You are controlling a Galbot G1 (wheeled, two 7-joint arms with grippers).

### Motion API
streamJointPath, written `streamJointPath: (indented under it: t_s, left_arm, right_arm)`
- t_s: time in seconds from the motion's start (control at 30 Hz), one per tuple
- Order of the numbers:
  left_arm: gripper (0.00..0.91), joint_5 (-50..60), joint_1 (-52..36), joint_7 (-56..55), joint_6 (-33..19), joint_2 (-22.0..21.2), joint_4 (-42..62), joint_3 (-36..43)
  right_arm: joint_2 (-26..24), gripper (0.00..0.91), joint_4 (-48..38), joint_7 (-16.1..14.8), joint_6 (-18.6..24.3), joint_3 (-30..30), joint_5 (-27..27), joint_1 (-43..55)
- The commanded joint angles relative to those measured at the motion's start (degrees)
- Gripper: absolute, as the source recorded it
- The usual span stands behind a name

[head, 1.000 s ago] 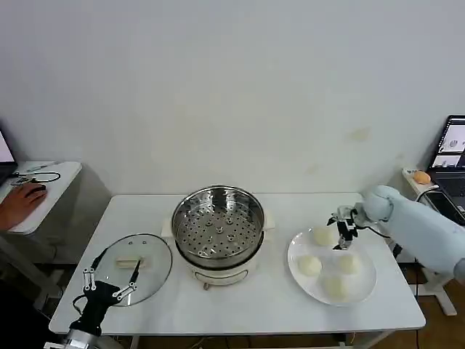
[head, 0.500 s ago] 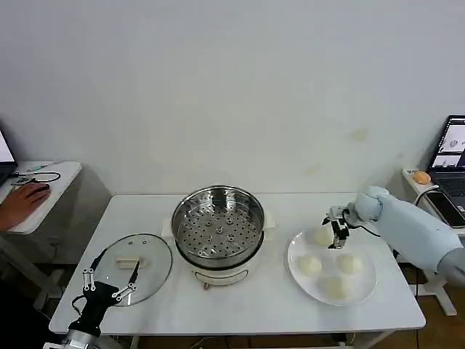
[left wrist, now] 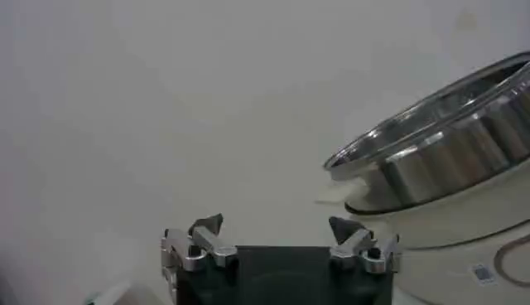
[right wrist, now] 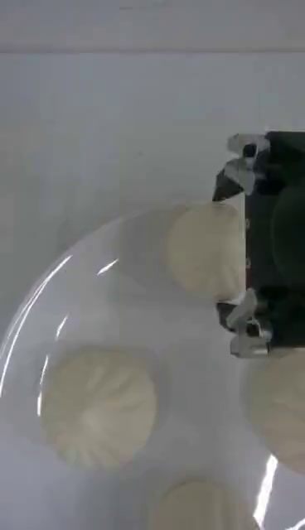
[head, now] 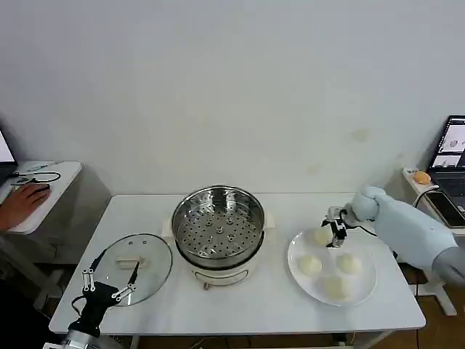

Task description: Take steamed baozi put them in steamer then cover it.

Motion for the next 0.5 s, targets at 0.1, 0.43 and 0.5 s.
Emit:
streamJointPath:
  t_s: [0.1,0.43,0.5]
  left_arm:
    - [0.907,0.03,0.02,0.00,-0.01,-0.02,0.05,0.04]
    - [0.907,0.43,-0.07,-0.01,0.02,-0.41,-0.21,0.20]
    - [0.907,0.54,-0.05,-0.02,0.00,-0.59,-0.24,0.23]
  right_arm:
    - [-0.78,0.564,1.74,0.15,-0.26,-0.06,0.16,0.34]
    - [-5.51,0.564,10.50,0.32,-0.60,-3.75,3.26,7.10]
    - [-6.43,0.564,13.82,0.32,-0.37,-5.85,4.54,10.25]
